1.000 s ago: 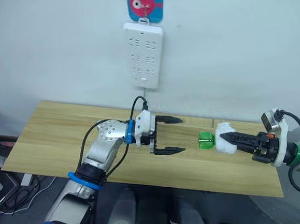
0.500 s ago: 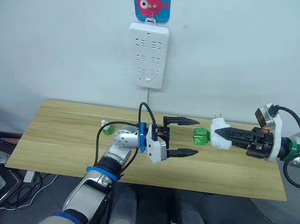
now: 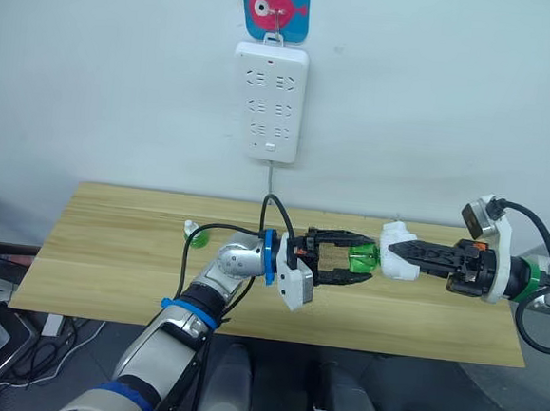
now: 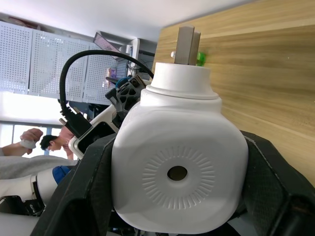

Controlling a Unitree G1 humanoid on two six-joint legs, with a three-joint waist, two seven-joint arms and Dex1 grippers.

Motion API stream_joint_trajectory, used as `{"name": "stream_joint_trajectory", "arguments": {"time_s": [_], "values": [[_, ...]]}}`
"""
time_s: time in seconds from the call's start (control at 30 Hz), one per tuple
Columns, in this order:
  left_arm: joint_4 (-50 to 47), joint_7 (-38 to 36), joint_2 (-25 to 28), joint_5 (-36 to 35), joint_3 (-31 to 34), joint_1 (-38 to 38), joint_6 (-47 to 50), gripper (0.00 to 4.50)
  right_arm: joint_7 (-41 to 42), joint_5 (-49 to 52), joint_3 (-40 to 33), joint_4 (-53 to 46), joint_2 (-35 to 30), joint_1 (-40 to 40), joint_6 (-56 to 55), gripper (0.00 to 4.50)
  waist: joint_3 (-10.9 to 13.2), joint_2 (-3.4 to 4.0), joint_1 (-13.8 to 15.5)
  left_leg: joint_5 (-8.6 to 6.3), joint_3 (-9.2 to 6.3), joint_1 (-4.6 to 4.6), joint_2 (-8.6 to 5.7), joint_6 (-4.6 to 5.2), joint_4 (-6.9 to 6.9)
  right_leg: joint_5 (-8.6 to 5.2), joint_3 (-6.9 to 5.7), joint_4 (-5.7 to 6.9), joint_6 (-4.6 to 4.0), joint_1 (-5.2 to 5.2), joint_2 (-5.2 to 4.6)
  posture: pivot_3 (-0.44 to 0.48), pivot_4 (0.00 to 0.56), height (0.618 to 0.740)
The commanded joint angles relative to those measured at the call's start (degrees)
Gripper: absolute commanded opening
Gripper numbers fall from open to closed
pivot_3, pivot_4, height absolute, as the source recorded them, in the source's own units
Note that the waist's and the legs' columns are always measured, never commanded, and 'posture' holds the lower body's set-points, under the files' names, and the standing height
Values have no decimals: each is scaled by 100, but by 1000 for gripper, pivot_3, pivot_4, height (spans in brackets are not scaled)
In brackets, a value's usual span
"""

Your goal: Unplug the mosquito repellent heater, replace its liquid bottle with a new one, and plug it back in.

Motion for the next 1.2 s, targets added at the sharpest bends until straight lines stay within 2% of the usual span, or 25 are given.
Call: {"name": "stream_joint_trajectory", "arguments": {"time_s": [0.03,0.2,0.27,0.33,0.43,0.47,0.5,0.57,0.63,0.7,0.8,0.87,0.97,1.03,1.13,1.2], "values": [[-142,-53,5,-354,-188,-22,102,2277,152,155,-178,-175,-66,-43,58,3028,0,0,-6,0,0,0,0,0,0,0,0,1,0,0,0,191,270,740],[-495,-278,107,-849,-385,140,429,2277,248,155,-148,-190,-114,-61,116,3028,0,0,-22,0,-1,1,0,0,0,0,0,3,0,0,0,194,273,740],[-1228,-870,155,-1878,-534,390,1848,2277,264,155,-121,-190,-167,-70,141,3028,0,0,-43,0,-2,1,0,0,0,0,-1,4,0,0,0,197,275,740],[-2309,-1170,327,-3087,-593,599,4157,2277,318,155,-98,-268,-264,-41,184,3028,2,1,-84,0,-3,0,0,0,0,-1,-1,7,2,0,-1,197,275,740],[-3745,-806,974,-5455,-451,422,8264,2277,643,155,-106,-571,-495,131,338,3028,12,0,-142,1,-20,-1,1,0,1,-4,-13,16,4,0,-1,200,275,740],[-3875,-649,1164,-6235,-327,307,9470,2277,720,155,-95,-655,-560,180,346,3028,12,1,-173,1,-27,-1,2,0,1,-5,-18,17,5,0,-1,204,279,740],[-3932,-510,1268,-6724,-201,234,10262,2277,772,155,-79,-709,-611,215,327,3028,13,1,-204,1,-34,2,3,1,1,-6,-23,19,6,3,0,204,279,740],[-3408,-198,1411,-7961,35,-36,12162,2277,770,155,-31,-780,-665,268,226,3028,13,1,-270,2,-42,9,2,2,1,-7,-29,17,6,12,2,204,278,740],[-2667,127,1324,-8743,293,-218,13432,2277,748,155,28,-791,-666,276,128,3028,15,-2,-325,1,-46,14,-2,3,3,-10,-32,14,6,22,2,204,278,740],[-2223,463,1132,-9025,519,-242,13995,2277,727,155,75,-784,-658,260,45,3028,16,-1,-360,1,-47,12,-11,3,5,-10,-30,12,7,22,-1,200,275,740],[-2082,845,867,-9247,900,-213,14421,2277,746,155,84,-750,-677,238,-21,3028,31,-18,-424,1,-48,10,-15,3,4,-12,-30,10,10,22,-5,193,277,740],[-2135,1033,666,-9186,1211,-163,14310,3015,798,155,46,-756,-709,280,-27,3028,32,-20,-436,1,-50,9,-16,3,3,-13,-31,10,11,22,-5,189,278,740],[-2073,1241,447,-9096,1649,-187,14200,3872,871,155,-26,-788,-747,384,-31,3028,35,-21,-433,1,-52,9,-18,2,2,-13,-31,10,11,22,-7,187,280,740],[-2056,1328,380,-8851,1868,-203,14086,4477,917,155,-70,-791,-774,456,-34,3028,35,-21,-431,2,-50,9,-22,2,2,-13,-30,10,11,22,-11,187,278,740],[-2362,893,564,-8210,1913,-135,13827,4477,942,155,-127,-726,-797,542,-39,3028,35,-21,-434,2,-46,10,-28,2,3,-13,-26,10,12,23,-17,188,277,740],[-2893,171,888,-7310,1630,-16,13054,4477,890,155,-150,-550,-817,563,-50,3028,35,-22,-439,2,-44,10,-30,1,3,-13,-24,10,12,23,-19,188,277,740]]}}
